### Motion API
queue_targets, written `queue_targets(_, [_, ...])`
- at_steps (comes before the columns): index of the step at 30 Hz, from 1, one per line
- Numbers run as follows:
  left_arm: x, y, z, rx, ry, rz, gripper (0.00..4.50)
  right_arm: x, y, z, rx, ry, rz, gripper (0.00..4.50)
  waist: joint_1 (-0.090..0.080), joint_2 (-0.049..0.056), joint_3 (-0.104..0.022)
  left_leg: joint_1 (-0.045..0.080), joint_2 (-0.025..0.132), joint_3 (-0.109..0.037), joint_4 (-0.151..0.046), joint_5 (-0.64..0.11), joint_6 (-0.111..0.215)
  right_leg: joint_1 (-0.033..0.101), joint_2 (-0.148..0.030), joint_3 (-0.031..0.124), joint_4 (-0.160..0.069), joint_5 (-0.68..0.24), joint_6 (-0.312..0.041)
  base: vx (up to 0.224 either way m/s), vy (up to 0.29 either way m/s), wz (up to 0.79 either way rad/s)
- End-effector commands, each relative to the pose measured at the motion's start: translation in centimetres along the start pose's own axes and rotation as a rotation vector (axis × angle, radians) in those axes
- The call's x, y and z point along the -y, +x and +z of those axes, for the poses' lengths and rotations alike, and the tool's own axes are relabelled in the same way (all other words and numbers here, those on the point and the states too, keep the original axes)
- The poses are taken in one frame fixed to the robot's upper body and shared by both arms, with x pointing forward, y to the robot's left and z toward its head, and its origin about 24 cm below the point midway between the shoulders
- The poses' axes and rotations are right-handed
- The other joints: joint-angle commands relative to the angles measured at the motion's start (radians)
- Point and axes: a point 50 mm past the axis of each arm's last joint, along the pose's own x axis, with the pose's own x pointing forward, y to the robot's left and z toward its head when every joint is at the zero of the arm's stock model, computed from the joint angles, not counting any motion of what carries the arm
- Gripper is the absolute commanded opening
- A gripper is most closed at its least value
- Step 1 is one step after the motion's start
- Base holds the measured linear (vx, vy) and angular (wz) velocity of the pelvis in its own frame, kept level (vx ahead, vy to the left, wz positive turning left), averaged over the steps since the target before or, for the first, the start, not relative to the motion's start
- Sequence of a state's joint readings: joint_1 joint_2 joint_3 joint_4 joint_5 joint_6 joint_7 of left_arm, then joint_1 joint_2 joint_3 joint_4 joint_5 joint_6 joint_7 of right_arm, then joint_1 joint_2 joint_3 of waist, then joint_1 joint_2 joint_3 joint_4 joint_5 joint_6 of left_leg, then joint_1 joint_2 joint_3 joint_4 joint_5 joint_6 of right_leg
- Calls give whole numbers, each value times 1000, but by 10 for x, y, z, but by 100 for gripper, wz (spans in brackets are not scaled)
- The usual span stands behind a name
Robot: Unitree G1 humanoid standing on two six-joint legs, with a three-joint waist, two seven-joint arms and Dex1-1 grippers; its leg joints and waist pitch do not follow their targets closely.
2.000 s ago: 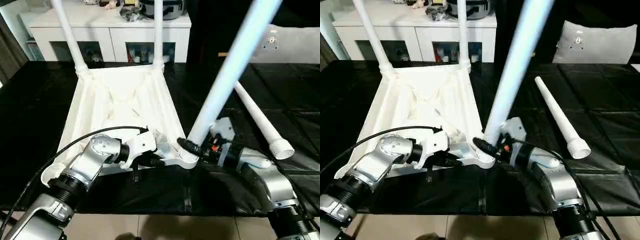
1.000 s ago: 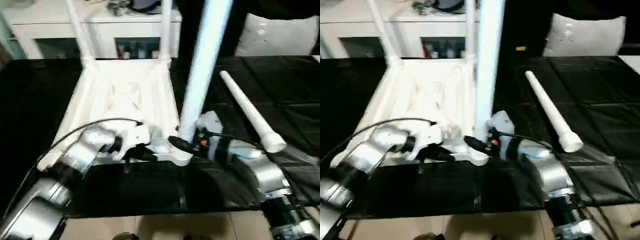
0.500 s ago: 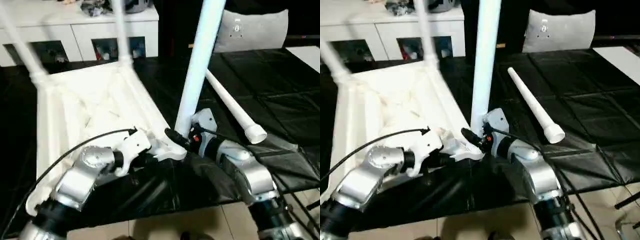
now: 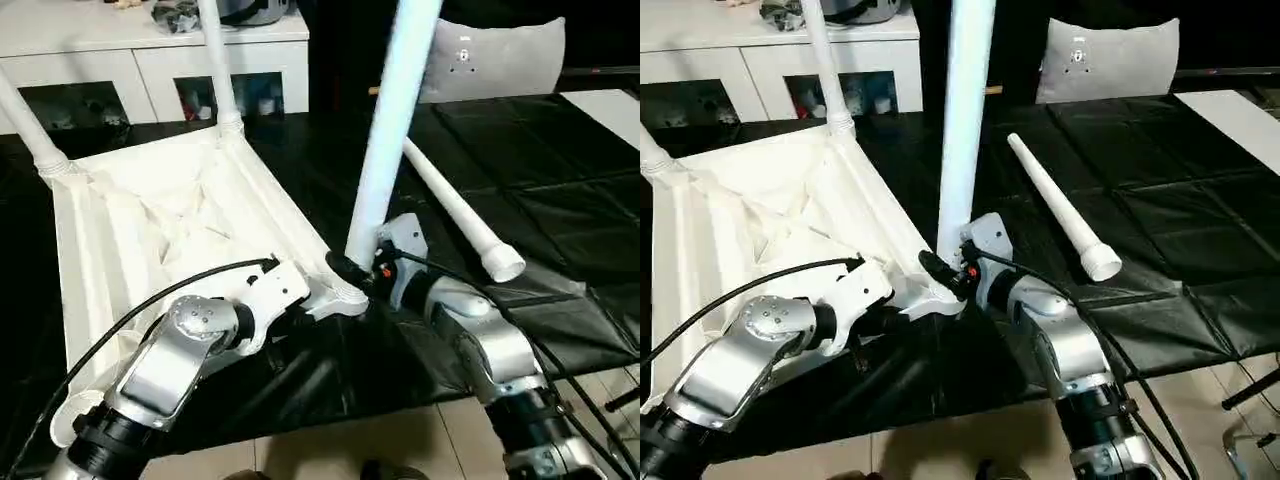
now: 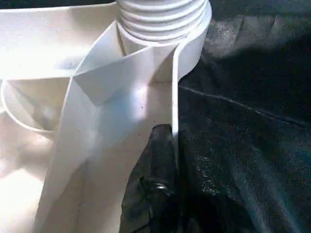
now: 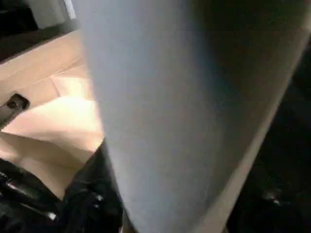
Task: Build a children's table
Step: Insert table leg to table base
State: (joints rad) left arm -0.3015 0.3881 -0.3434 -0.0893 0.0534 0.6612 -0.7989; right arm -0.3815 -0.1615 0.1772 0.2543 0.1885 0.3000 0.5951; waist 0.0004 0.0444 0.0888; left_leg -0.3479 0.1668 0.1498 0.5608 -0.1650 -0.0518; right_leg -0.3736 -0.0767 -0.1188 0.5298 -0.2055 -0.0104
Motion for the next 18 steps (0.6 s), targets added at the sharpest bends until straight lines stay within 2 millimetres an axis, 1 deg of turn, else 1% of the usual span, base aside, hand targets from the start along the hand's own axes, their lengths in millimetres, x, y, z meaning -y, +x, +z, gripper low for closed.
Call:
queue_targets(1, [-5,-1,13,58,51,27,0,0,-4,-37,-158,69,-9,278,-2,17,-34,33,67,-49,-105,-794,-38,15,-67,28,-79,-527,-53,0,0,0])
queue_targets(2, [-5,-1,13,58,51,27,0,0,-4,-37,-158,69,-9,284,1,14,-38,38,66,-46,-103,-795,-39,15,-71,32,-77,-508,-64,0,0,0])
queue_targets(3, [-7,-1,11,56,54,27,0,0,-4,-37,-158,69,-7,291,3,12,-39,40,63,-42,-100,-782,-38,12,-75,34,-80,-512,-68,0,0,0])
queue_targets(4, [-10,0,10,57,51,30,0,1,-5,-37,-155,66,-3,301,4,10,-38,41,56,-39,-92,-751,-32,8,-81,35,-89,-547,-67,0,0,0])
queue_targets(5, [-11,0,9,56,50,32,0,2,-5,-37,-153,64,0,301,5,9,-39,38,54,-39,-87,-716,-25,10,-87,35,-94,-581,-58,0,0,0])
queue_targets(6, [-13,0,8,58,57,37,0,3,-6,-36,-147,62,-1,325,6,8,-40,39,53,-38,-85,-701,-21,11,-88,35,-96,-589,-55,0,0,0])
queue_targets(7, [-17,1,8,62,68,39,0,5,-9,-35,-135,62,4,325,10,8,-41,42,52,-35,-81,-677,-16,6,-90,36,-101,-598,-53,0,0,0])
queue_targets(8, [-17,1,8,63,70,40,0,5,-9,-35,-131,61,6,333,11,7,-42,40,53,-36,-79,-661,-11,9,-88,34,-100,-594,-53,0,0,0])
queue_targets(9, [-21,2,8,65,75,40,0,6,-14,-34,-115,58,16,340,14,10,-45,37,55,-35,-80,-647,-10,12,-88,37,-97,-570,-58,0,0,0])
queue_targets(10, [-22,2,7,67,76,40,0,7,-16,-34,-106,58,21,349,15,9,-46,35,56,-34,-81,-643,-9,13,-87,38,-97,-559,-58,0,0,0])
queue_targets(11, [-23,2,7,67,76,40,0,7,-16,-33,-105,59,21,358,15,7,-46,30,59,-37,-84,-644,-9,19,-86,37,-89,-538,-63,0,0,0])
queue_targets(12, [-24,2,7,68,81,35,0,7,-19,-32,-92,54,35,368,15,12,-47,26,60,-39,-87,-648,-10,23,-84,35,-86,-528,-66,0,0,0])
queue_targets(13, [-25,3,6,71,79,27,0,7,-22,-32,-81,45,44,375,16,15,-50,28,61,-38,-87,-657,-12,23,-85,37,-84,-514,-69,0,0,0])
queue_targets(14, [-26,3,5,73,77,21,0,8,-24,-31,-74,39,50,382,17,13,-49,32,59,-35,-85,-657,-11,19,-85,37,-88,-519,-71,0,0,0])
queue_targets(15, [-27,3,5,79,97,9,0,9,-29,-29,-61,28,67,382,17,12,-49,33,59,-34,-84,-654,-10,19,-87,37,-89,-521,-73,0,0,0])
queue_targets(16, [-27,4,4,77,128,-17,0,11,-35,-28,-55,8,82,391,18,10,-51,32,57,-33,-81,-638,-4,20,-87,37,-91,-526,-73,0,0,0])
queue_targets(17, [-27,4,4,76,139,-28,0,12,-38,-28,-54,0,88,406,20,12,-52,31,56,-31,-79,-624,2,21,-87,38,-92,-531,-71,0,0,0])
queue_targets(18, [-27,4,2,64,166,-53,0,15,-42,-26,-52,-17,97,415,22,11,-52,31,56,-31,-79,-617,5,21,-88,37,-93,-532,-70,0,0,0])
